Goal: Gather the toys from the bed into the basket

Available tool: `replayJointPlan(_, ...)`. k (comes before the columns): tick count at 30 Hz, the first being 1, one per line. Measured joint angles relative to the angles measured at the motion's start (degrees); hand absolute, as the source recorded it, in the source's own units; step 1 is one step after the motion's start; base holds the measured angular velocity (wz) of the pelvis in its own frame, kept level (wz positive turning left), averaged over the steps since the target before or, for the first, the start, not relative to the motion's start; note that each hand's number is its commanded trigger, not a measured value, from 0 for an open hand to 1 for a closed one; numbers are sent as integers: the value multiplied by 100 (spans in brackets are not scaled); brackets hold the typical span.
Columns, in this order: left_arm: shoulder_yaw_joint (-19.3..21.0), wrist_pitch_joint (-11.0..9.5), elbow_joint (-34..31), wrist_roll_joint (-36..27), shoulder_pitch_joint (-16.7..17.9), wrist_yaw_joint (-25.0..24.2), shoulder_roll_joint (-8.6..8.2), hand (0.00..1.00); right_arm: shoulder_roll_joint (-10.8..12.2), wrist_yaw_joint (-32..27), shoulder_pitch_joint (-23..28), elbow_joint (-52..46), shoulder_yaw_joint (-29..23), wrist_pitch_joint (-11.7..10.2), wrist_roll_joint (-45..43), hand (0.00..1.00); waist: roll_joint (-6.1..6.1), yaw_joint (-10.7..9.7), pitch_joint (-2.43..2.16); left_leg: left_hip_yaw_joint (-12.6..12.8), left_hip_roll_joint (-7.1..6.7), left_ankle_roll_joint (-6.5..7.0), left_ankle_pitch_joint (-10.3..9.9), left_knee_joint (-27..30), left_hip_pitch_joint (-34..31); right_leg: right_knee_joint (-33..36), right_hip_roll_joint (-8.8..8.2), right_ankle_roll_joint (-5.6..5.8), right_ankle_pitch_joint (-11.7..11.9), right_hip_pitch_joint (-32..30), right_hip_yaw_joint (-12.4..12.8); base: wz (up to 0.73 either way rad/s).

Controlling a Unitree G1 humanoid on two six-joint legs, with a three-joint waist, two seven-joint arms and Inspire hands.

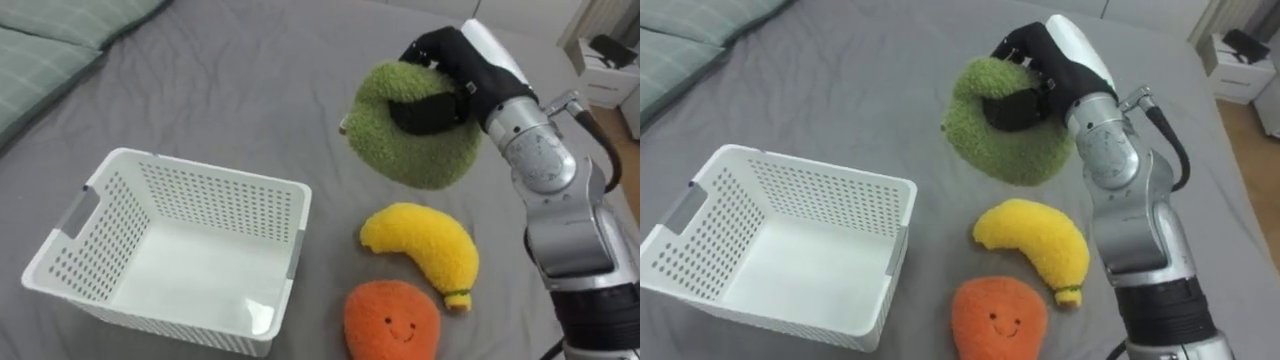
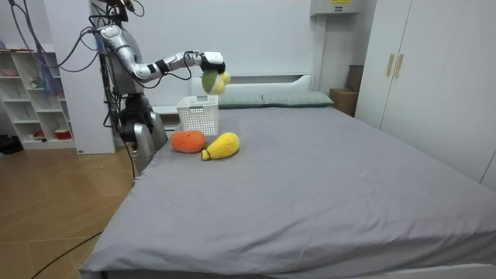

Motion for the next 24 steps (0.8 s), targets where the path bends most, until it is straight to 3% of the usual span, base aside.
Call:
replayJointPlan(2,-7,2,-13,27,-31,7,-14,0,113,12,-185,1,215,51,-79,100,-34,242,0,-10,0,-4,10,11,-7,-8,2,-1,0,-11,-16,6)
replayJointPlan(5,-24,2,-8,0,-67,9,-5,0,355,33,-316,3,485,117,-92,100,-91,402,3,-133,-24,-1,42,27,-28,-17,-20,1,1,15,-157,20)
replayJointPlan(11,-85,-8,-11,1,-151,79,-40,0,554,31,-349,216,862,97,-45,100,-149,733,18,-425,-108,17,120,10,-132,-17,-75,16,3,57,-343,25)
replayJointPlan(15,-134,-7,-11,-1,-108,152,-50,0,665,21,-348,319,888,102,72,100,-176,832,67,-582,-143,10,159,11,-135,-38,-90,20,4,132,-477,23)
replayJointPlan(17,-136,-8,-12,5,-105,216,-79,0,740,-2,-349,324,956,101,73,76,-195,881,61,-663,-174,8,187,13,-158,-104,-85,26,1,173,-493,18)
replayJointPlan(19,-136,-8,-14,13,-113,216,-83,0,774,-19,-349,325,1044,97,71,2,-200,881,59,-723,-193,9,201,13,-159,-116,-87,31,-3,200,-476,17)
replayJointPlan(24,-129,-9,-23,43,-117,218,-89,0,819,-91,-347,471,1186,37,85,0,-212,881,62,-798,-219,12,229,18,-158,-127,-92,34,-4,246,-493,9)
